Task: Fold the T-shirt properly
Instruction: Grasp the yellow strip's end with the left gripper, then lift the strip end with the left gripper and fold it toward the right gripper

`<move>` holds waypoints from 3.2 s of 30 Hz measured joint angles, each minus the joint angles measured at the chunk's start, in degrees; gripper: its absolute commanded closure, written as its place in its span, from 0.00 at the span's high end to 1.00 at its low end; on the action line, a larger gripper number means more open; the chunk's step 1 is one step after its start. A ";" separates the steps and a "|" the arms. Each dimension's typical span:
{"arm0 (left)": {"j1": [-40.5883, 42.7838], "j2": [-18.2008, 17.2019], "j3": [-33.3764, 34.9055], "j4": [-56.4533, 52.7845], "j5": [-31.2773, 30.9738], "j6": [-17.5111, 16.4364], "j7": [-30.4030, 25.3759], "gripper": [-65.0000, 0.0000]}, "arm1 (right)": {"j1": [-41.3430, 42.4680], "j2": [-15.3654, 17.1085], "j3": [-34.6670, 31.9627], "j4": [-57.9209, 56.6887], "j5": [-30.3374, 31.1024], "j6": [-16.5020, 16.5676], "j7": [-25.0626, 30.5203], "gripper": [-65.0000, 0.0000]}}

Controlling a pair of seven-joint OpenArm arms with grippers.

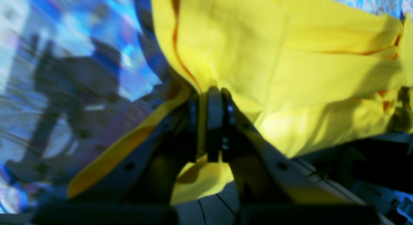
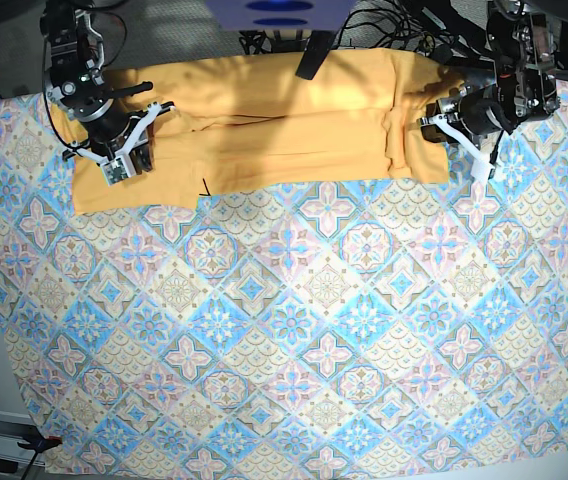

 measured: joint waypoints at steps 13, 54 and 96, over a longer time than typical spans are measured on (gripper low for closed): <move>2.45 3.43 -0.37 11.78 -0.59 -0.24 -0.26 0.00 | 0.72 -0.04 0.26 -0.02 0.20 0.13 0.04 0.13; 0.68 18.99 10.58 15.41 4.96 -3.02 -0.24 0.00 | 1.66 0.02 1.92 -0.07 0.02 0.15 0.04 0.13; -5.53 10.47 9.07 10.82 1.88 -14.32 7.98 0.58 | 2.05 -1.66 1.92 -0.07 0.17 0.13 0.02 0.13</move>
